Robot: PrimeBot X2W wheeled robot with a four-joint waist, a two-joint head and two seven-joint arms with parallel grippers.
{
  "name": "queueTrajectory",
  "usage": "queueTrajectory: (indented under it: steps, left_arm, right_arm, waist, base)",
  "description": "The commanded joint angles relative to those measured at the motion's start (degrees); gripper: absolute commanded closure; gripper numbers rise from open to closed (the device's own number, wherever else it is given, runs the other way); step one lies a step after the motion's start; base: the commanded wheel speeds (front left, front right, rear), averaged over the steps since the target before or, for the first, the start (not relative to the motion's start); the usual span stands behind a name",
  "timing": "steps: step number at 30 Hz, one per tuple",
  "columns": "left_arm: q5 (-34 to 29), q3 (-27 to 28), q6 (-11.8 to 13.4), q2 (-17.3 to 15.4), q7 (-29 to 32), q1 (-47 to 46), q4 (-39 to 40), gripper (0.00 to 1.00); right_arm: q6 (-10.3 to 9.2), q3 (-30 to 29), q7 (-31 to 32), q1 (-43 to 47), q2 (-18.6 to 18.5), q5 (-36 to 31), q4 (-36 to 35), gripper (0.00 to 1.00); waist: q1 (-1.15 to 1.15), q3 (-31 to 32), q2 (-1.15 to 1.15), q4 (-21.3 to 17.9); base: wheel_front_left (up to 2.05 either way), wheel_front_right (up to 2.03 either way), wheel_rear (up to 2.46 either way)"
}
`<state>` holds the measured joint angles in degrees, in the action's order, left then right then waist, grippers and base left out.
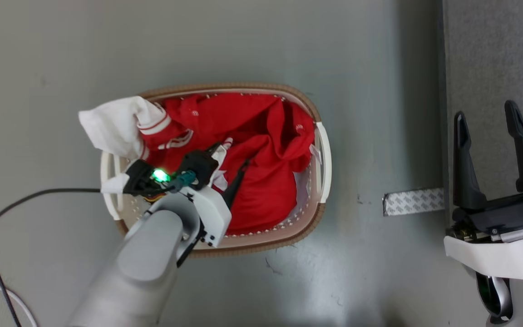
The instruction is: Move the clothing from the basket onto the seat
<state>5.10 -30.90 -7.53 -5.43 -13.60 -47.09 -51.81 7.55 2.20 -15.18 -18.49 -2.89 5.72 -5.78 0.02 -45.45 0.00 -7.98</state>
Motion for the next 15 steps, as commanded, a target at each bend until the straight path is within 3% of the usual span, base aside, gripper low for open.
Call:
queueTrajectory:
  steps: [1, 15]
  left_arm:
    - [0.33, -0.19, 0.16, -0.63, 0.09, -0.94, -0.84, 0.00]
    - [3.99, -4.99, 0.15, -1.47, 1.99, -6.43, -10.45, 0.00]
  right_arm:
    - [-0.12, 0.31, 0.04, -0.54, 0.00, 0.20, -0.49, 0.00]
    - [-0.12, 2.13, 0.04, -0.27, -0.01, 0.33, -2.76, 0.00]
  waist:
    - [-0.02, -2.17, 0.00, -1.17]
    - [-0.02, -7.56, 0.00, -4.07]
  base:
    - [0.00, 0.00, 0.00]
    - [0.00, 0.00, 0.00]
